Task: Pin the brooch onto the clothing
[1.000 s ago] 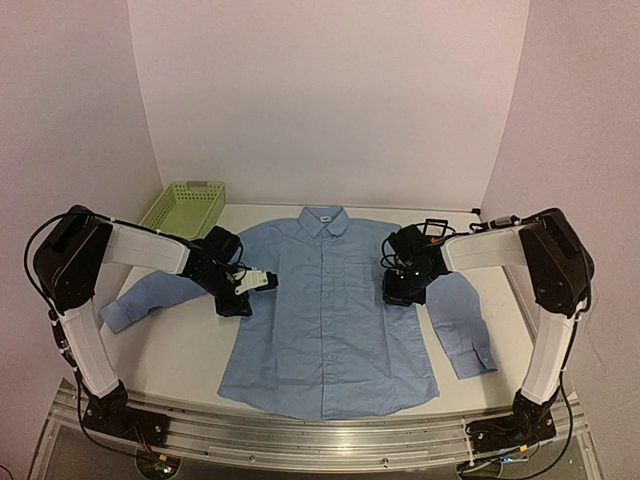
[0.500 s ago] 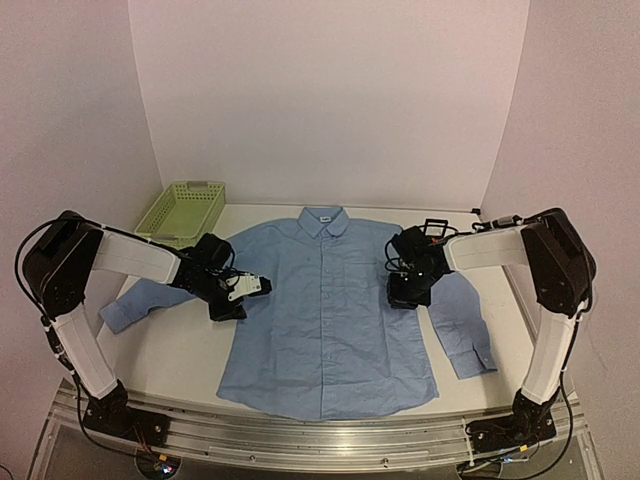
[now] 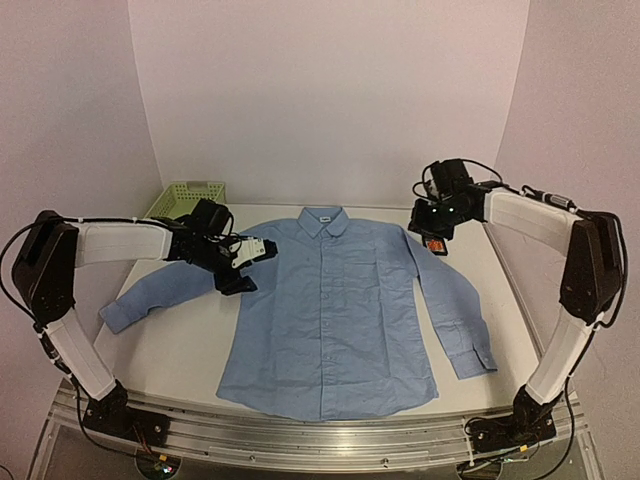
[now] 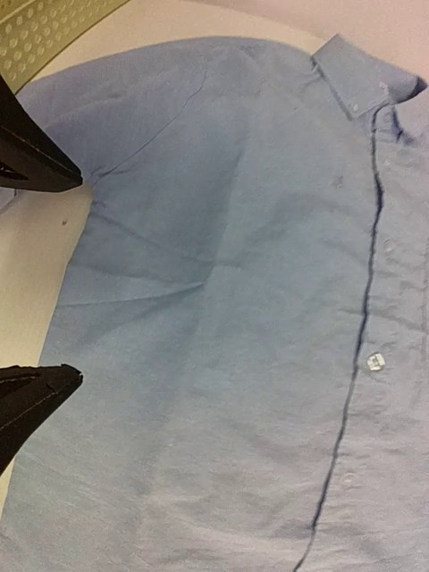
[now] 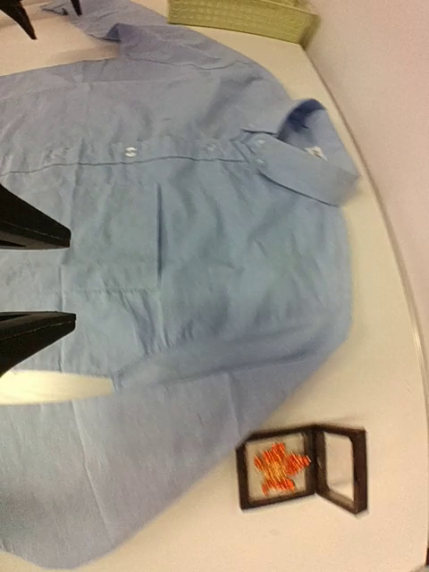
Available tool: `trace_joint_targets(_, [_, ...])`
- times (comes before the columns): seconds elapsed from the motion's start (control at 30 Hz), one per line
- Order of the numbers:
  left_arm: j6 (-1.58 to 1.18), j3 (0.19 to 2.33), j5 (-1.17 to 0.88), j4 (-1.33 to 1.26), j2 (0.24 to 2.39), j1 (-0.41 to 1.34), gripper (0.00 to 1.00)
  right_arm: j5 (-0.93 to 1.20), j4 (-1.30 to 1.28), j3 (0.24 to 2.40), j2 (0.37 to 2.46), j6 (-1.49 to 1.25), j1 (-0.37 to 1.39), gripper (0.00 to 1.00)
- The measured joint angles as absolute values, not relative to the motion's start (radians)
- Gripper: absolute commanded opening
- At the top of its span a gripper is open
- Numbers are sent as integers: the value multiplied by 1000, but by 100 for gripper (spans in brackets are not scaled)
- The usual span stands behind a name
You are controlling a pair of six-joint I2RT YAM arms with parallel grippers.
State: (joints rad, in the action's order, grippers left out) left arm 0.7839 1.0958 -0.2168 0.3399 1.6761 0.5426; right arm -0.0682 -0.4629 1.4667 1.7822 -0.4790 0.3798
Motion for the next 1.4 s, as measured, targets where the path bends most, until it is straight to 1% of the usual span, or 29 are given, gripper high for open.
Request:
trace_joint_targets(0.07, [763, 1113, -233, 331, 1662, 541, 70, -79, -462, 1468, 1772, -472, 324, 26])
trace_joint_targets(0.13, [741, 1120, -243, 316, 1660, 540, 71, -86, -467, 1468, 1777, -464, 269, 30])
trace_joint_targets(0.17, [729, 1120, -245, 309, 1660, 539, 73, -95, -472, 1472, 1785, -455, 244, 37])
trace_joint_targets(0.23, [703, 1120, -254, 302, 1660, 539, 79, -116, -485, 1499, 1817, -426, 199, 49])
trace_joint_targets(0.27, [692, 1120, -257, 295, 1660, 539, 84, -125, -492, 1525, 1840, -405, 183, 54])
trace_joint_targets(0.33, [665, 1120, -261, 277, 1660, 540, 97, -138, -493, 1591, 1899, -361, 162, 63])
trace_joint_targets(0.37, [651, 1120, -261, 270, 1660, 540, 99, -141, -492, 1621, 1927, -339, 156, 68])
trace_joint_targets(0.4, [642, 1120, -262, 261, 1660, 540, 100, -141, -490, 1650, 1957, -324, 151, 76])
trace_joint_targets(0.43, [625, 1120, -262, 252, 1660, 540, 99, -142, -491, 1686, 1990, -301, 148, 82])
trace_joint_targets(0.47, [611, 1120, -262, 244, 1660, 540, 100, -141, -488, 1726, 2030, -278, 144, 85])
trace_joint_targets(0.53, [588, 1119, -262, 226, 1660, 540, 99, -139, -482, 1781, 2093, -250, 140, 86])
trace_joint_targets(0.57, [576, 1119, -262, 218, 1660, 540, 99, -137, -481, 1806, 2123, -230, 139, 84])
trace_joint_targets(0.73, [548, 1118, -264, 190, 1663, 539, 100, -129, -472, 1842, 2219, -173, 138, 72])
trace_joint_targets(0.87, [542, 1119, -268, 182, 1694, 540, 99, -137, -457, 1828, 2243, -142, 138, 63])
trace_joint_targets(0.93, [541, 1122, -268, 183, 1716, 540, 100, -146, -447, 1823, 2243, -130, 138, 60])
trace_joint_targets(1.07, [544, 1132, -268, 188, 1752, 540, 99, -164, -417, 1825, 2251, -105, 139, 60])
trace_joint_targets(1.4, [551, 1155, -260, 191, 1768, 540, 99, -187, -399, 1838, 2359, -75, 138, 61])
